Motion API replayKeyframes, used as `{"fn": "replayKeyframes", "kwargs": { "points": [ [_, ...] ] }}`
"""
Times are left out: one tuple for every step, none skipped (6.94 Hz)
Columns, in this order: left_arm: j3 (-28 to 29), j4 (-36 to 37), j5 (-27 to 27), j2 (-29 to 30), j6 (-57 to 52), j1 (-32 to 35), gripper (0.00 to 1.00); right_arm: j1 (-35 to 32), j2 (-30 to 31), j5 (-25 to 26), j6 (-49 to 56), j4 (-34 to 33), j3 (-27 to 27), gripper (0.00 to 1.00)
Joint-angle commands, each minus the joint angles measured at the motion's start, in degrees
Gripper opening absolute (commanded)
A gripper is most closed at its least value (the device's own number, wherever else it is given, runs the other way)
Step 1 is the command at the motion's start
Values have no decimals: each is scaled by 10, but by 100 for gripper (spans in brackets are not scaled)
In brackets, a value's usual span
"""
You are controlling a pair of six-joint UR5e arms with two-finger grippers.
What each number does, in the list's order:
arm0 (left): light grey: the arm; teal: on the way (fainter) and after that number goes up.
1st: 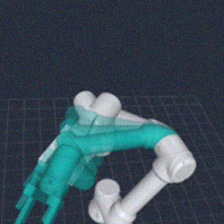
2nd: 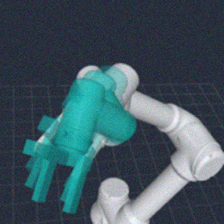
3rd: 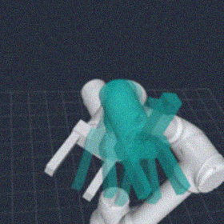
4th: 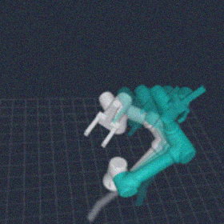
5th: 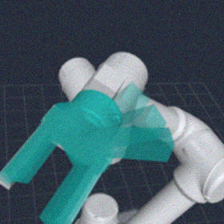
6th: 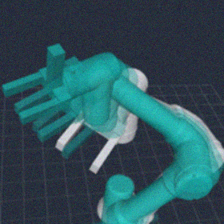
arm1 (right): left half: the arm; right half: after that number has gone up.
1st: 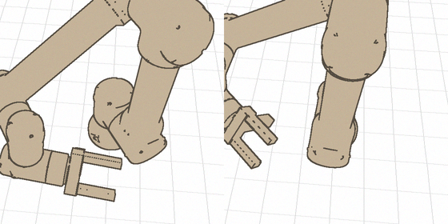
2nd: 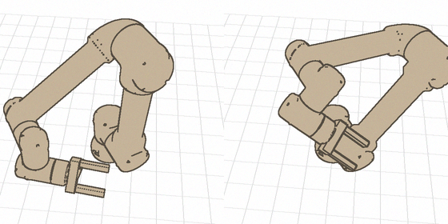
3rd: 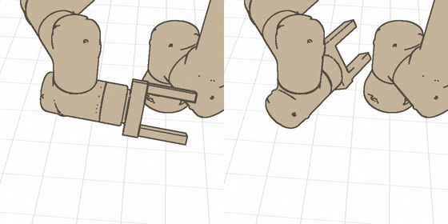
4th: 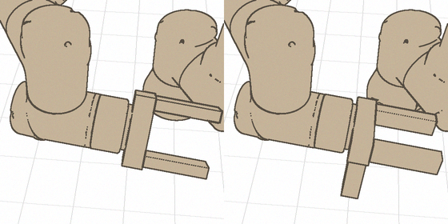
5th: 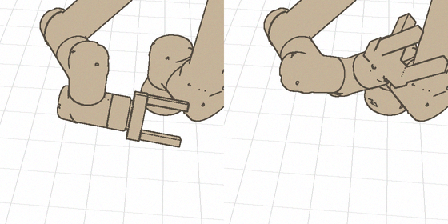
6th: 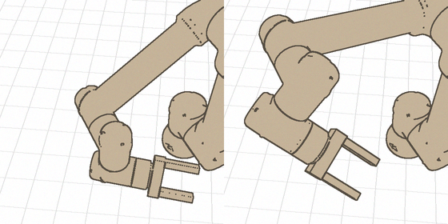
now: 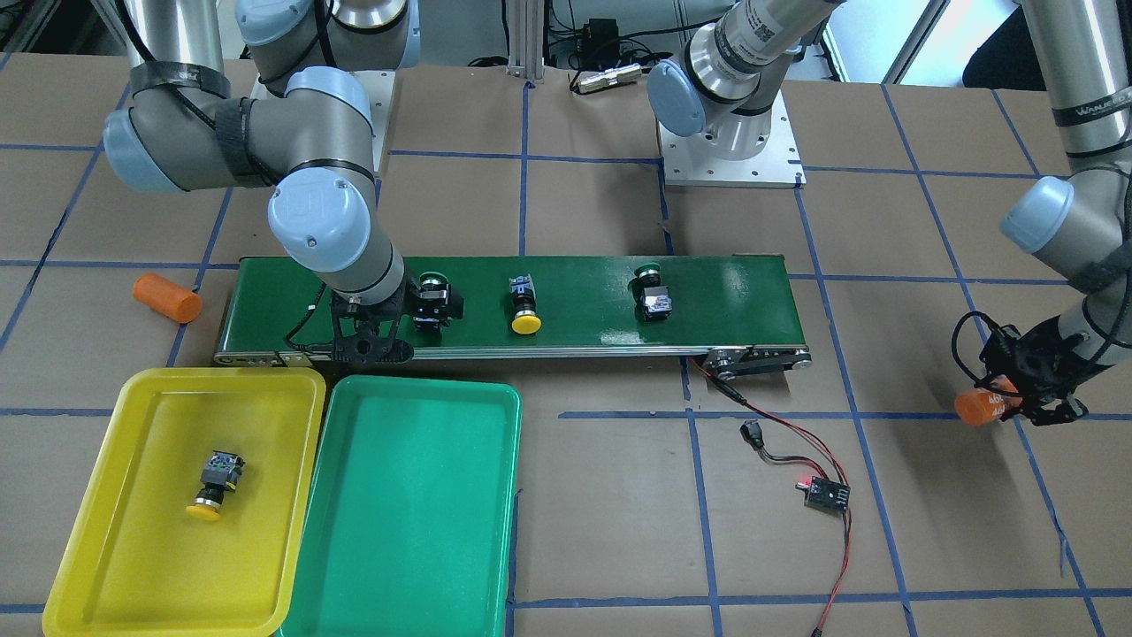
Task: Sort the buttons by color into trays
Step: 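Grasp the green-ringed button with right gripper while left grasps orange cylinder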
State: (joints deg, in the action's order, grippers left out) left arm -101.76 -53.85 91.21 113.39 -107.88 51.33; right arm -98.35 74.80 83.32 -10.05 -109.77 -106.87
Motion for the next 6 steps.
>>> {"fn": "replayKeyframes", "kwargs": {
  "points": [
    [-25,-112,-5,-103,33,51,0,0,-3,1,-8,0,-9,43],
    [-65,-116,-30,-153,45,107,0,0,-2,2,-8,0,-8,13],
    [-98,-111,-35,-194,97,164,0,0,0,3,-9,3,-8,0],
    [-126,-114,-35,-224,128,200,0,1,3,3,-9,4,-4,0],
    [-172,-111,-35,-252,130,216,0,3,10,10,-10,6,2,0],
    [-214,-106,-36,-274,152,221,0,14,27,18,-11,9,14,0]
  ]
}}
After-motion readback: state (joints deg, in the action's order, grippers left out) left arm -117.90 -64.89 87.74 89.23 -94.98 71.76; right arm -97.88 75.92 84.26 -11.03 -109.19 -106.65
